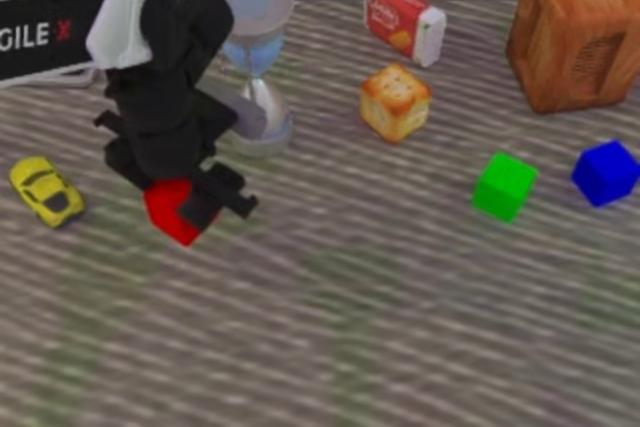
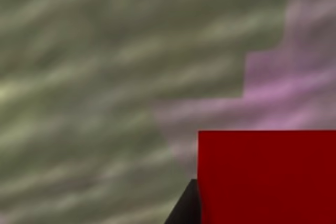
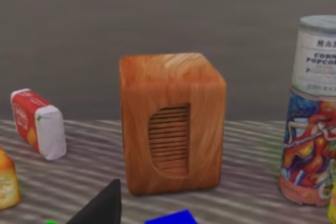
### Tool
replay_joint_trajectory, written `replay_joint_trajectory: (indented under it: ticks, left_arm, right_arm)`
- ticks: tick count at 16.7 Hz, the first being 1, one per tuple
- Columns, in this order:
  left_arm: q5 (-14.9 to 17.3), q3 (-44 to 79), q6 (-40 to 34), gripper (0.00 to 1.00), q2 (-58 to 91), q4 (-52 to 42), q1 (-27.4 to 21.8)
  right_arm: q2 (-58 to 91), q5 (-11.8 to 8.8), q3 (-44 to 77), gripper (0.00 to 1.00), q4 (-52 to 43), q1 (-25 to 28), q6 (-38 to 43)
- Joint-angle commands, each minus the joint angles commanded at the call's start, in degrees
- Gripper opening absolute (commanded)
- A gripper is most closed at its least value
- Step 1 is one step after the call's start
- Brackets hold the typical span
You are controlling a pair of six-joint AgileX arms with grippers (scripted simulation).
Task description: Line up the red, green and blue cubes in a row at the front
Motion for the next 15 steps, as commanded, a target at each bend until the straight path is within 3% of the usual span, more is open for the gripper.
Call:
replay_joint_trajectory:
  ticks: [4,12,15]
  left_arm:
    - [-0.31,-1.84,-10.79,0.00,-1.92,-0.27,-3.98]
    - [-1.15,-9.58,-46.56,0.00,-8.89,-0.88,-15.40]
    - [-1.46,-11.81,-55.10,0.00,-11.68,-0.49,-18.52]
  right_arm:
    - [0.00,0.00,0.00,1.00,0.00,0.00,0.00]
    - [0.00,0.00,0.00,1.00,0.00,0.00,0.00]
    - [0.00,0.00,0.00,1.00,0.00,0.00,0.00]
